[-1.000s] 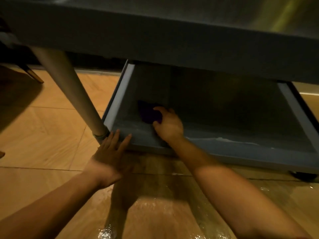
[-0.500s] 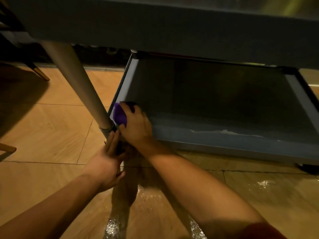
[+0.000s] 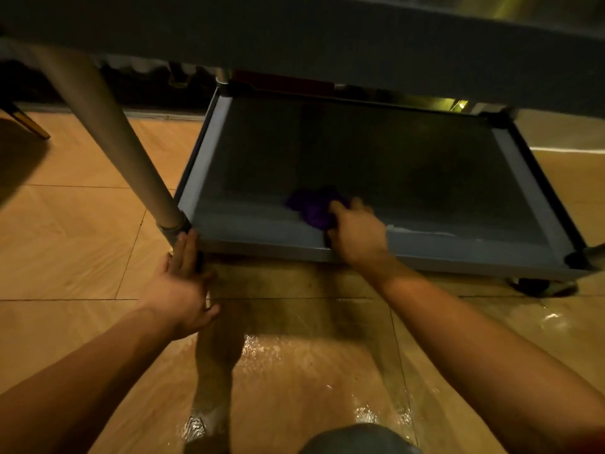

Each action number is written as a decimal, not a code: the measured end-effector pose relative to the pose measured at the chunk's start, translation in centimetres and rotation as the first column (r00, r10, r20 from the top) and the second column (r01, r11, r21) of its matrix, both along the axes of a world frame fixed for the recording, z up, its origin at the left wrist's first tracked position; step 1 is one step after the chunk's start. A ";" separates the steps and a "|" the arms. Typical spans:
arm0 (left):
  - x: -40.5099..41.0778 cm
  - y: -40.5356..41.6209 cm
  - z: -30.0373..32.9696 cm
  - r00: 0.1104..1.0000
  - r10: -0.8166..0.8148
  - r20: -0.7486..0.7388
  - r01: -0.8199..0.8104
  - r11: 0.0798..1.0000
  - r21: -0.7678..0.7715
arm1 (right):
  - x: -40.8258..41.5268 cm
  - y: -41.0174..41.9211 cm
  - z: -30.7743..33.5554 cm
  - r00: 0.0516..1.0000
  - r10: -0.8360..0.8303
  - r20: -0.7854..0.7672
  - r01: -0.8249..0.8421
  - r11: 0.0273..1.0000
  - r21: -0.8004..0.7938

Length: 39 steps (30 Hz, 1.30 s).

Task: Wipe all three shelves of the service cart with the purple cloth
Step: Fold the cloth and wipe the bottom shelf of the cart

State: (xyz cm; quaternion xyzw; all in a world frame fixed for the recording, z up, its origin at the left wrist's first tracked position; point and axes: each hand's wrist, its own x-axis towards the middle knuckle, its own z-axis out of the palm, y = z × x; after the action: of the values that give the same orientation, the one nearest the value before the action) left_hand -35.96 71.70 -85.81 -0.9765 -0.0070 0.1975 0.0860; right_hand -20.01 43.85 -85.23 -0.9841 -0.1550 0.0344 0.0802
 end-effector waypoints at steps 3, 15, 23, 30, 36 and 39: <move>1.2 -1.4 2.0 0.988 0.001 0.154 0.011 0.997 -0.078 | 0.4 -1.5 0.7 0.995 -0.097 -0.013 0.097 0.995 0.038; 3.5 -3.1 -2.8 0.898 0.300 0.323 -0.218 0.939 -0.267 | -0.6 6.6 -1.0 0.997 0.075 0.001 -0.075 0.992 0.099; 4.9 -6.0 -1.1 0.896 0.136 0.422 -0.058 0.980 -0.192 | 2.3 -13.9 0.4 0.952 -0.305 -0.008 0.303 0.950 -0.077; 10.7 -14.0 1.5 0.849 0.302 0.434 -0.040 0.855 -0.517 | 2.2 -5.0 0.9 0.985 -0.136 0.101 0.135 0.991 0.025; 11.1 -15.8 0.6 0.855 0.326 0.404 -0.075 0.848 -0.525 | 2.0 -4.6 -0.8 0.993 0.112 0.047 -0.106 0.988 -0.111; 10.1 -15.4 -1.4 0.942 0.170 0.290 -0.052 0.927 -0.372 | 2.6 -9.5 -1.0 0.996 0.079 0.041 -0.074 0.991 -0.114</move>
State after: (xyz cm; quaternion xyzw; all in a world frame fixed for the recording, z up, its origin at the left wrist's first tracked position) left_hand -25.81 56.33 -87.23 -0.9925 -0.0405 0.0408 -0.1077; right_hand -17.41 34.39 -86.20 -0.9809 -0.1922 0.0236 0.0195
